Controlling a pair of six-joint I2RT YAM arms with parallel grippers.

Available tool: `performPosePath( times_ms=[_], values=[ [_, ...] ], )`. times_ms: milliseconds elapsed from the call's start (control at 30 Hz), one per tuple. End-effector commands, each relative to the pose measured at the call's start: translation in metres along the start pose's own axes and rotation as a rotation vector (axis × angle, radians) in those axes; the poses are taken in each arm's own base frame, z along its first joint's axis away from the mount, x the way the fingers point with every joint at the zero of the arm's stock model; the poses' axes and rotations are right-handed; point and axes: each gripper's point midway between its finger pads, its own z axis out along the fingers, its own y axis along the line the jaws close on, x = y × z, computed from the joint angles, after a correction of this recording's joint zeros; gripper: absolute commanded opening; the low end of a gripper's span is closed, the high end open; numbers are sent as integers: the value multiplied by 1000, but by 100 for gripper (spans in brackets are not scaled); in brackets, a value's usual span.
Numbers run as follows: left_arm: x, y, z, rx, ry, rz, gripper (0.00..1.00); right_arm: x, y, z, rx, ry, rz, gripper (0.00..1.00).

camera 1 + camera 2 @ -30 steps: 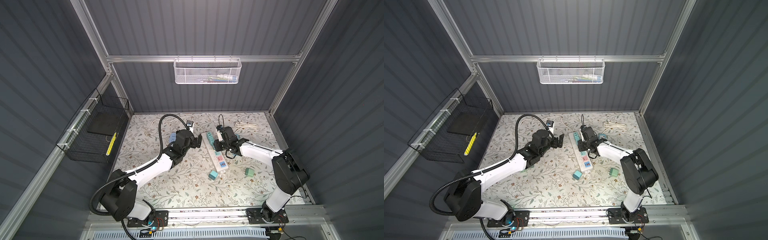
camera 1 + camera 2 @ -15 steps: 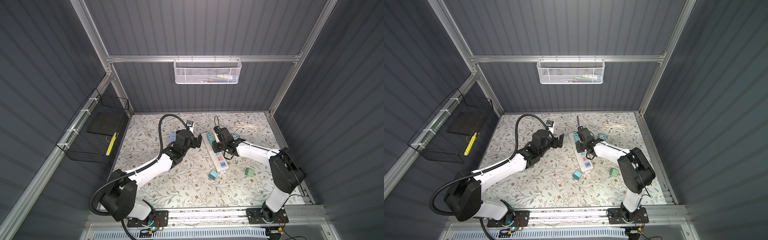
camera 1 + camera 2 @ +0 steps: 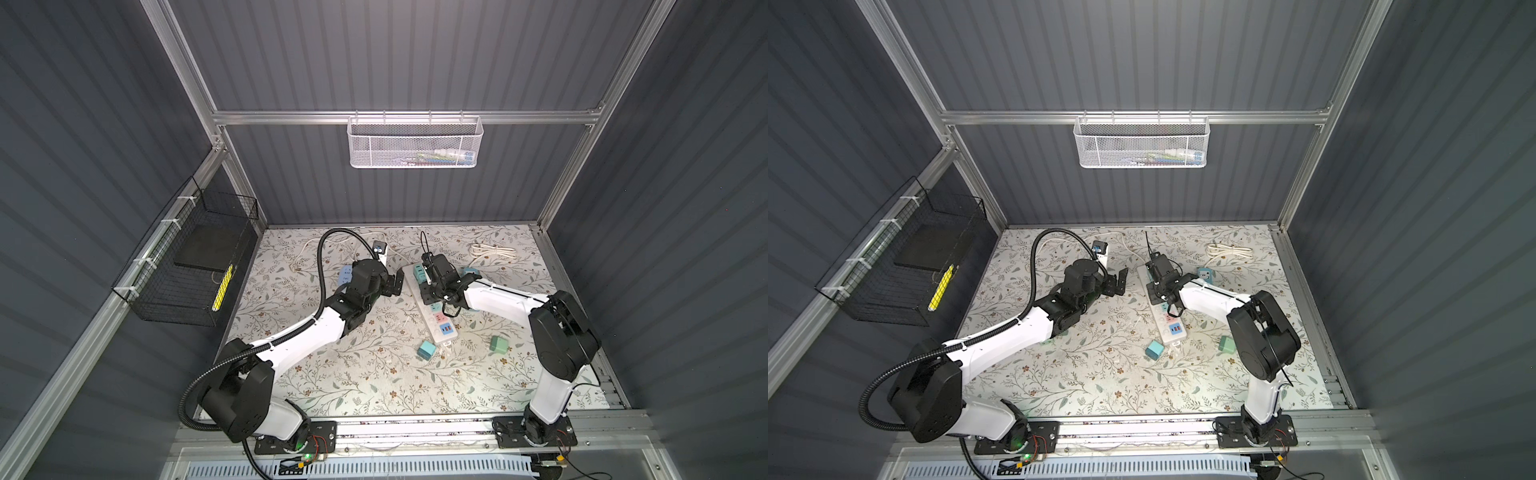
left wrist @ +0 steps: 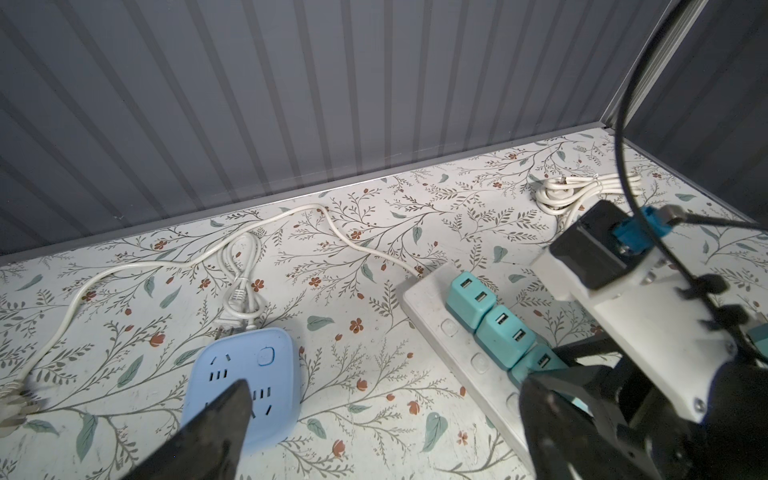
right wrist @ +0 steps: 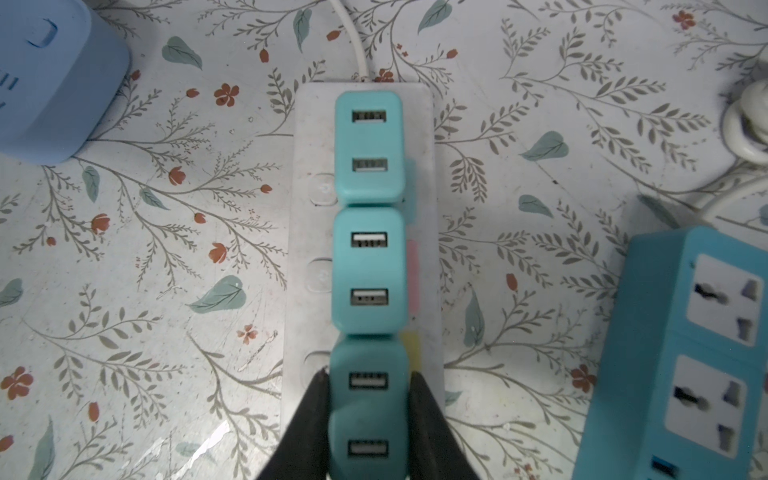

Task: Insert the plug
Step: 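Lower the adapter with the right gripper into the yellow socket, then open and raise the right gripper while the left gripper moves to another adapter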

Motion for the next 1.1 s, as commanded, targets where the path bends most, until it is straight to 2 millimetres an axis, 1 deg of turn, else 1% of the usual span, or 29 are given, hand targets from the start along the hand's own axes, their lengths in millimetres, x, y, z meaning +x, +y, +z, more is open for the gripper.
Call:
performPosePath(
  times_ms=[0,133,167,200,267,333,367,467,533,567,633,767,933,1000,1067],
  values=[
    [-14,0,-4,-2,-26,7,100,83,-11,32,49,263,-31,12],
    [-14,-1,-3,-2,-25,8,100,85,-10,31,46,258,-17,13],
    [-13,-1,-2,-2,-23,9,100,82,-9,30,43,253,-15,14],
    [-13,-1,-2,-1,-24,7,100,79,-8,29,39,244,-11,18],
    [-12,-1,-1,-1,-22,3,100,66,-4,23,22,216,-4,27],
    [-11,-1,-1,-4,-19,3,100,48,-1,14,3,176,11,37],
    [-13,-1,-2,-3,-22,2,100,37,1,8,-7,153,17,42],
    [-15,0,-3,-5,-25,-1,100,5,5,-12,-36,81,32,52],
    [-15,0,-3,-6,-26,-3,100,-17,7,-28,-56,23,43,57],
    [-15,0,-3,-7,-25,-2,100,-20,6,-36,-57,23,45,59],
    [-15,0,-3,-4,-22,-2,100,-33,5,-53,-63,-19,56,62],
    [-16,-3,-2,9,-8,6,100,-44,-9,-79,-47,-80,87,67],
    [-18,-6,2,10,28,-39,100,-45,-46,-109,66,-155,148,75],
    [-14,-7,2,13,78,-58,100,-42,-55,-121,78,-200,164,75],
    [-4,-7,-1,9,129,-85,100,-41,-57,-132,52,-275,174,79]
  ],
)
